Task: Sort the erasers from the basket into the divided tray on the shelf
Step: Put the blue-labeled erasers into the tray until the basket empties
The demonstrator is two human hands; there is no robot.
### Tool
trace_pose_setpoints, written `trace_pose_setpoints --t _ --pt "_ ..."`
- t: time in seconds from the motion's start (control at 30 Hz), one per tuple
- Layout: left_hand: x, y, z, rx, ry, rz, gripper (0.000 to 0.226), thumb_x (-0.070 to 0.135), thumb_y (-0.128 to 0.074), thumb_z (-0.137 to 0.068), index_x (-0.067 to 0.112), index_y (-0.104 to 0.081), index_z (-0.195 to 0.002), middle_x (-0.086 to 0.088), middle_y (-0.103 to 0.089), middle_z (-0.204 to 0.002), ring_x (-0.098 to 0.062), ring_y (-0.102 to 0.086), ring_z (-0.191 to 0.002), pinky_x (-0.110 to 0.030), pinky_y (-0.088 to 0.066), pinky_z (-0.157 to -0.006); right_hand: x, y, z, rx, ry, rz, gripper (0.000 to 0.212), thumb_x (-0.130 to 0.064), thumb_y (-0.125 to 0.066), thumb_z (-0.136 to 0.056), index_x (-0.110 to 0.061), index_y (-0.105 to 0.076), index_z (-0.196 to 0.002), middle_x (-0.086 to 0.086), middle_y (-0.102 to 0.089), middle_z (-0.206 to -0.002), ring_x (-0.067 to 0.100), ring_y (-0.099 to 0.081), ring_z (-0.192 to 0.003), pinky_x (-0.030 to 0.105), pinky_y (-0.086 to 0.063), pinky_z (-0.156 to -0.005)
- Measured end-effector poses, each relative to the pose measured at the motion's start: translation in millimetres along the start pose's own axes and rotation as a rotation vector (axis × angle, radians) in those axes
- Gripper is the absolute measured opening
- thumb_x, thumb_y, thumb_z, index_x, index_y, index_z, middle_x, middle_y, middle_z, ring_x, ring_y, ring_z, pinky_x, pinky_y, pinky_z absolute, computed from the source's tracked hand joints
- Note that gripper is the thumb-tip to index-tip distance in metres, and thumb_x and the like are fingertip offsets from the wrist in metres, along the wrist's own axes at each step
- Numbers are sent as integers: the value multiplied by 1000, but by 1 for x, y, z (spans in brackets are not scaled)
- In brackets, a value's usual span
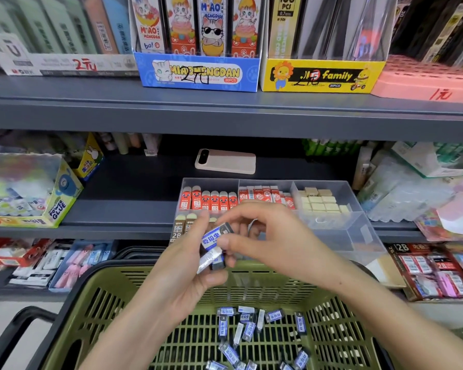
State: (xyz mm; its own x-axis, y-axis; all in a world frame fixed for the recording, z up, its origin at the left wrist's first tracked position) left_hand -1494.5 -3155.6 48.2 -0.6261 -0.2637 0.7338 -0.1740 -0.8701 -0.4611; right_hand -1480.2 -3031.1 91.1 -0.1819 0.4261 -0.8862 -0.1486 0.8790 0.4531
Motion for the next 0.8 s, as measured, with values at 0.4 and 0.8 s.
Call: trace_pose_setpoints --t 0.4,0.8 --pt "0 -1 9 -115 -17 -188 54 58 -47 -77 7 -60 -64 -9 -49 -57 -10 -42 -40 -15 -26 -30 44 48 1 342 -322 -226 10 -3 -60 -88 -12 -62 -91 12 -64 -64 15 -58 -50 25 -52 -51" --pt "-1 27 10 -63 32 -118 50 49 -47 -80 3 -59 -64 -11 -47 -58 -10 -42 -40 -15 -27 -29 89 11 -12 285 -406 505 26 -33 -73 -78 -25 -49 -71 -2 -66 -69 11 -62 -64 21 -44 -55"
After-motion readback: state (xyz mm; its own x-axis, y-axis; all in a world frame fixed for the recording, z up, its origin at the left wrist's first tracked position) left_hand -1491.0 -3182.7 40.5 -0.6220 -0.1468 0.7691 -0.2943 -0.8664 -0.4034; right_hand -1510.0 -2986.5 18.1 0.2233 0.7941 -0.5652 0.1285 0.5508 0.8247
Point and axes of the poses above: each hand's wrist, its own z-axis away from the middle knuckle, its own y-axis out of the back of the hand, x = y × z, the point moved 4 cm from there along -z, towards the middle knuckle
